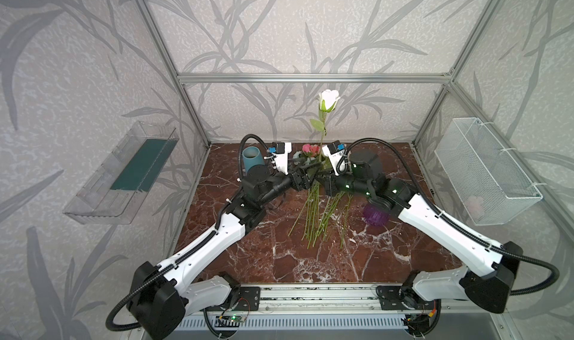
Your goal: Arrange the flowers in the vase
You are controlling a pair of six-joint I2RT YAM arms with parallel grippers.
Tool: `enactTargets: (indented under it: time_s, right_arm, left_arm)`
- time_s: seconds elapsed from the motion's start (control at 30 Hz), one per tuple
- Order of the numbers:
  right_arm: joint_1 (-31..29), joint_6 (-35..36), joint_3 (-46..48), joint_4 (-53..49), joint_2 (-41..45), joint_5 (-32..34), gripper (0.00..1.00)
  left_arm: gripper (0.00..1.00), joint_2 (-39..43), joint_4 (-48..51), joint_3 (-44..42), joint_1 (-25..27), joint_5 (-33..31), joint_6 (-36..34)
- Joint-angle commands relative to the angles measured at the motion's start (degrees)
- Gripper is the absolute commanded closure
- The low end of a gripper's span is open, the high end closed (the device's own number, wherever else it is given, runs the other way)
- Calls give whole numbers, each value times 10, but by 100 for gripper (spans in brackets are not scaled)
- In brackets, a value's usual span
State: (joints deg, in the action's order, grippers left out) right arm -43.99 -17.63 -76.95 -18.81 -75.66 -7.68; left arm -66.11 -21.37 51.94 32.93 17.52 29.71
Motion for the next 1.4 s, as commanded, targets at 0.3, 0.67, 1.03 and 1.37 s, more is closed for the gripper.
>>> enactTargets:
  time_s: [0.3, 0.67, 1.03, 1.37]
  right_arm:
    - [46, 155, -67, -63, 147, 285, 100]
    - [157, 195, -16, -23, 207, 362, 100]
    - [235, 95, 117, -37, 203, 287, 98]
    - [236, 64, 166, -73, 236, 290, 74]
  left_arm:
    - [14, 11, 40, -6, -14, -132, -15]
    - [15, -11, 35, -5, -15, -114, 3]
    - [15, -27, 36, -4, -15, -105, 10]
    - [16, -50, 35, -1, -15, -92, 19]
